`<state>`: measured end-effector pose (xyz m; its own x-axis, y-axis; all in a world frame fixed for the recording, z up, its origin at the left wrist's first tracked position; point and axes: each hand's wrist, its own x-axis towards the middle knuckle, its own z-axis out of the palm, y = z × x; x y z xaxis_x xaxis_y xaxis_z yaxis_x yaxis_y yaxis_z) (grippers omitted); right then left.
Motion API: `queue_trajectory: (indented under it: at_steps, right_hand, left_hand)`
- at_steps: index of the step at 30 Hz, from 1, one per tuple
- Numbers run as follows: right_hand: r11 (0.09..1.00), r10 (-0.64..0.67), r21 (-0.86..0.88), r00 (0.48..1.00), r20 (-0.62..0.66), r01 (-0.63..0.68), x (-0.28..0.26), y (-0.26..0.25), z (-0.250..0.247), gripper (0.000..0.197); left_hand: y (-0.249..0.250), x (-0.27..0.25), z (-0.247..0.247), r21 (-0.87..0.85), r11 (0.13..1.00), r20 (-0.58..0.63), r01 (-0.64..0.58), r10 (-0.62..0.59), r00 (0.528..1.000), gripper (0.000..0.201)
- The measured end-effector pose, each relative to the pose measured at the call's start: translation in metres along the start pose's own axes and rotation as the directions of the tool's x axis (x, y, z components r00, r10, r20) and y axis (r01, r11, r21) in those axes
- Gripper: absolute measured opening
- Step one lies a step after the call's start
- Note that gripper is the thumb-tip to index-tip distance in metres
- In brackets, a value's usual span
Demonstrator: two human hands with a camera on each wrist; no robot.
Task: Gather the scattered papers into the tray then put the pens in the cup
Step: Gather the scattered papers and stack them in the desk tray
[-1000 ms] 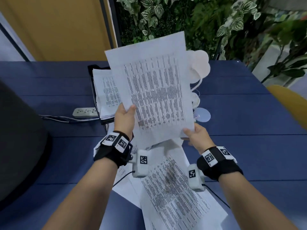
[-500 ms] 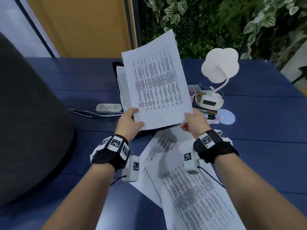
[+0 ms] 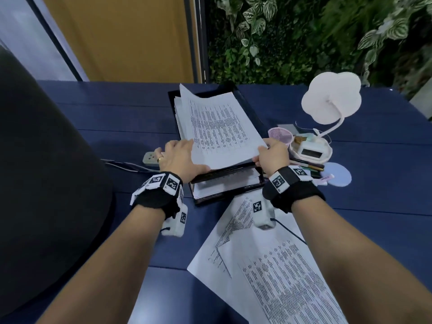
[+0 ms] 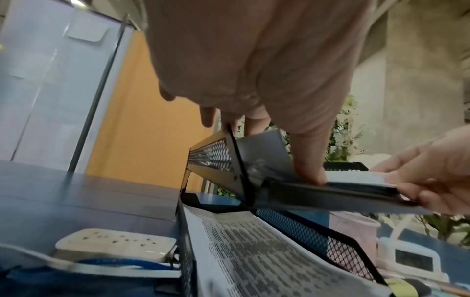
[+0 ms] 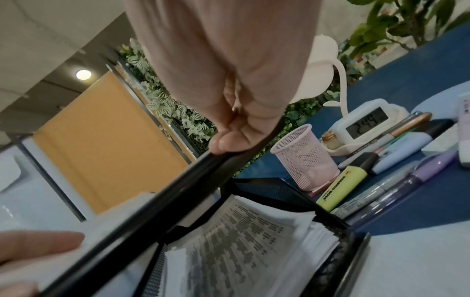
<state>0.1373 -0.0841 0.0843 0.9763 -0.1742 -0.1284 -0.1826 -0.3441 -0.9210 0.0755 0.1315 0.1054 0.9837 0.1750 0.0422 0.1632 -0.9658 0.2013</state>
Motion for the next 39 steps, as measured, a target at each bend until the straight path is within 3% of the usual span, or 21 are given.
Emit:
queue_trajectory:
  at_steps: [3, 7, 10, 15, 20, 26, 30, 33, 35, 39]
  right_hand:
    - [0.997, -0.026, -0.080, 0.999, -0.034, 0.023, 0.004, 0.008, 0.004, 0.030]
    - [0.973, -0.108, -0.214, 0.990, -0.095, 0.086, 0.008, 0.012, 0.003, 0.031]
    - [0.943, -0.129, -0.320, 0.987, -0.090, 0.094, 0.010, 0.014, 0.000, 0.030]
    - [0.950, -0.130, -0.300, 0.984, -0.121, 0.089, -0.005, 0.019, -0.007, 0.025]
    - [0.951, -0.106, -0.305, 0.984, -0.147, 0.056, -0.029, 0.041, -0.024, 0.024]
    - [0.938, 0.031, -0.337, 0.987, -0.156, -0.083, -0.065, 0.083, -0.056, 0.027]
    - [0.922, 0.131, -0.343, 0.978, -0.165, -0.181, -0.090, 0.117, -0.076, 0.026]
    - [0.886, 0.195, -0.395, 0.968, -0.156, -0.242, -0.106, 0.141, -0.092, 0.026]
    - [0.839, 0.248, -0.463, 0.958, -0.144, -0.287, -0.116, 0.158, -0.101, 0.027]
    - [0.702, 0.367, -0.615, 0.923, -0.119, -0.359, -0.130, 0.182, -0.115, 0.026]
  left_hand:
    - [-0.001, 0.003, 0.009, 0.174, 0.983, 0.046, -0.061, 0.054, 0.997, 0.075]
    - [-0.003, 0.001, 0.020, 0.251, 0.962, 0.028, -0.109, 0.105, 0.994, 0.060]
    - [-0.004, 0.001, 0.026, 0.236, 0.964, 0.017, -0.120, 0.119, 0.993, 0.053]
    - [0.000, -0.004, 0.034, 0.203, 0.973, 0.004, -0.106, 0.107, 0.994, 0.050]
    - [0.010, -0.018, 0.045, 0.087, 0.990, -0.114, -0.112, 0.122, 0.986, 0.039]
    - [0.041, -0.050, 0.070, -0.066, 0.913, -0.191, -0.402, 0.384, 0.903, 0.031]
    - [0.057, -0.068, 0.091, -0.169, 0.832, -0.094, -0.529, 0.520, 0.849, 0.029]
    - [0.065, -0.079, 0.103, -0.259, 0.819, 0.054, -0.511, 0.541, 0.839, 0.033]
    - [0.067, -0.086, 0.113, -0.287, 0.854, 0.198, -0.433, 0.496, 0.846, 0.038]
    - [0.067, -0.100, 0.129, -0.179, 0.950, 0.456, -0.255, 0.310, 0.834, 0.059]
